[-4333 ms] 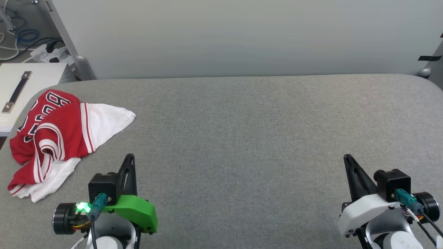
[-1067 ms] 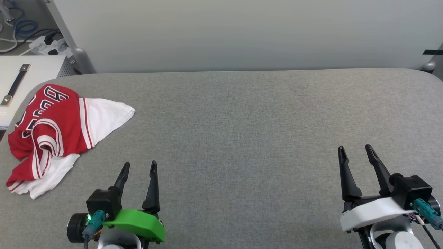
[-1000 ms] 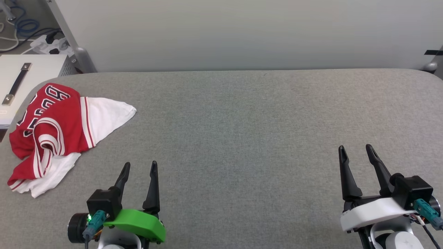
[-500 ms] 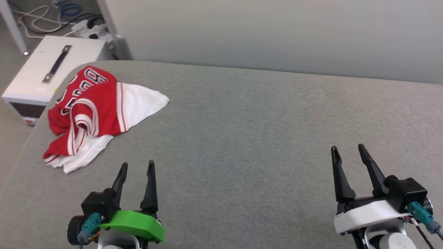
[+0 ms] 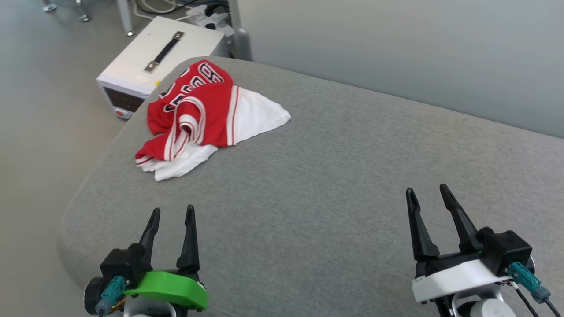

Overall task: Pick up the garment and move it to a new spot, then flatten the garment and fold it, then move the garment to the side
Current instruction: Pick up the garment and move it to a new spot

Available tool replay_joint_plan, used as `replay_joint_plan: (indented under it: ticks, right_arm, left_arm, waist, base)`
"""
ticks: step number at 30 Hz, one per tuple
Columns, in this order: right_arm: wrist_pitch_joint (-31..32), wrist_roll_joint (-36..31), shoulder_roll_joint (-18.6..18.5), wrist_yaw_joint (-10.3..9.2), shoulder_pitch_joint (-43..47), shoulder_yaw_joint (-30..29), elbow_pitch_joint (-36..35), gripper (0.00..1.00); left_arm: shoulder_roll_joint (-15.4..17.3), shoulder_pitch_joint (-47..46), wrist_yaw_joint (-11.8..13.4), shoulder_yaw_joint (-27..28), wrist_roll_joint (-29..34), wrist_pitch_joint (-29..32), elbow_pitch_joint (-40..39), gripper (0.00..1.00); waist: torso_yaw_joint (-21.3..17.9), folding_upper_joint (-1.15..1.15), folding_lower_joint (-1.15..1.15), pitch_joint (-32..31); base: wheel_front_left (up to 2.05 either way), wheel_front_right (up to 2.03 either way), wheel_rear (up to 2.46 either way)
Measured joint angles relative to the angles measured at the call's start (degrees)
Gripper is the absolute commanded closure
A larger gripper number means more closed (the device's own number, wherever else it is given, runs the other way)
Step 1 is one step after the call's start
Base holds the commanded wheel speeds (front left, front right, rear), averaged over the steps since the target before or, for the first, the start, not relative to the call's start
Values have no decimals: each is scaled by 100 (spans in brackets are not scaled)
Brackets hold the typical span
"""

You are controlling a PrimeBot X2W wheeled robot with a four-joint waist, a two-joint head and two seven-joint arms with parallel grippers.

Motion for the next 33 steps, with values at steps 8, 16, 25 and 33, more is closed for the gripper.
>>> replay_joint_plan:
  ticks: [8, 16, 25, 33]
  right_arm:
    - [-24, 32, 2, 0, 27, 88, 18, 0]
    - [-24, 40, 2, 0, 77, 101, 37, 0]
    - [-24, -27, 3, 0, 76, 114, 18, 0]
    - [-25, -307, -161, 0, -90, 113, -272, 0]
  left_arm:
    - [0, 9, -3, 14, -2, -33, -26, 0]
    - [0, 49, -2, 18, -10, -33, -70, 0]
    - [0, 52, -2, 119, -103, -34, -85, 0]
    - [94, -1084, -269, 315, -66, -34, 377, 0]
  waist:
    - [451, 0, 0, -14]
    - [534, 0, 0, -59]
    - [432, 0, 0, 70]
    - [228, 0, 0, 582]
  base:
    - [0, 0, 0]
    - [0, 0, 0]
    - [0, 0, 0]
    - [0, 0, 0]
